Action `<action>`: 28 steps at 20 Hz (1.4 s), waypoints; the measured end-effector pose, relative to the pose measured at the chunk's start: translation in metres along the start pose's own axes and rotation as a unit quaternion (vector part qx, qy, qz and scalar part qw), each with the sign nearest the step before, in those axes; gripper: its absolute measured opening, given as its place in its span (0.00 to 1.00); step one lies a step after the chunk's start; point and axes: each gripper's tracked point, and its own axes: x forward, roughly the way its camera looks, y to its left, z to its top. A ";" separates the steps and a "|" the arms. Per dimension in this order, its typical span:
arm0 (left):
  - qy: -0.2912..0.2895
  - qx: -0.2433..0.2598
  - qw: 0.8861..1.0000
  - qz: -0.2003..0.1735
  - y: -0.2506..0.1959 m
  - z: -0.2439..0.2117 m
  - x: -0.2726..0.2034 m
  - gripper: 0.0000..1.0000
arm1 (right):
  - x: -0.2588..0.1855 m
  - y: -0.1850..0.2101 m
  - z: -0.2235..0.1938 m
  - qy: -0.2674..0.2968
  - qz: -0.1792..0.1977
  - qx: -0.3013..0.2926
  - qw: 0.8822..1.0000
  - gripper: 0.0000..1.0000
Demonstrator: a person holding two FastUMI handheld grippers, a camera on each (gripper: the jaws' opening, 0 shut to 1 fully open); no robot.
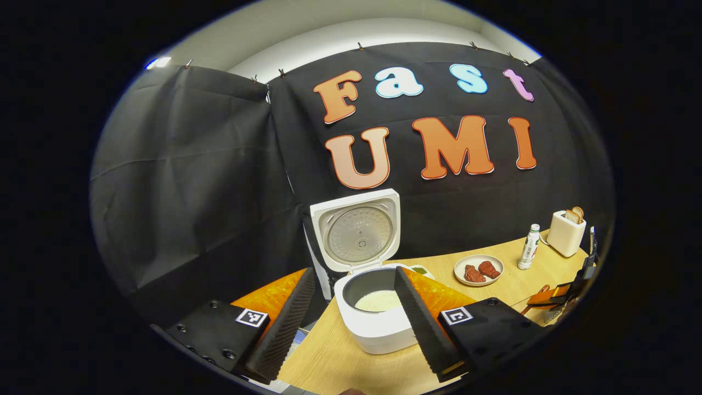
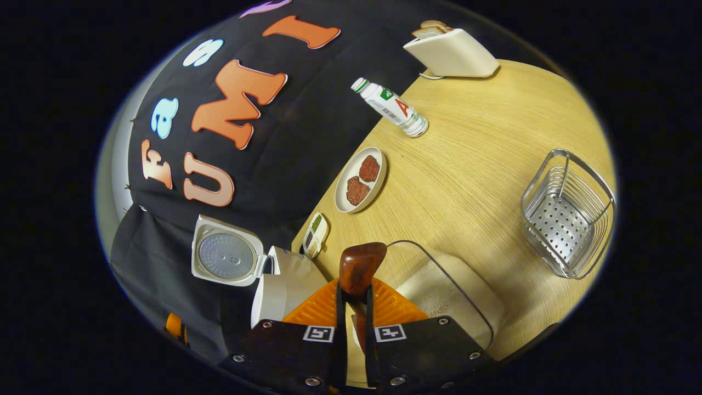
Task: Close the left gripper, press the button to open the rice cooker; take a wooden spoon from the chopstick holder with the right hand, scoop a spoonful of rice and pour it into the rice cooker, then put the wooden spoon back into the chopstick holder.
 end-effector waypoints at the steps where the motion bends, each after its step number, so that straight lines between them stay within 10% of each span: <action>1: 0.001 -0.001 1.000 -0.003 -0.004 0.000 0.001 0.99 | -0.004 -0.001 0.006 -0.003 0.004 0.007 1.000 0.13; 14: -0.007 -0.005 0.999 -0.031 -0.048 0.008 0.007 0.99 | -0.038 0.037 0.074 -0.023 0.086 0.156 0.984 0.13; 28: -0.003 -0.032 0.999 0.024 0.008 -0.009 -0.005 0.99 | -0.014 0.140 0.061 0.043 0.182 0.262 0.947 0.13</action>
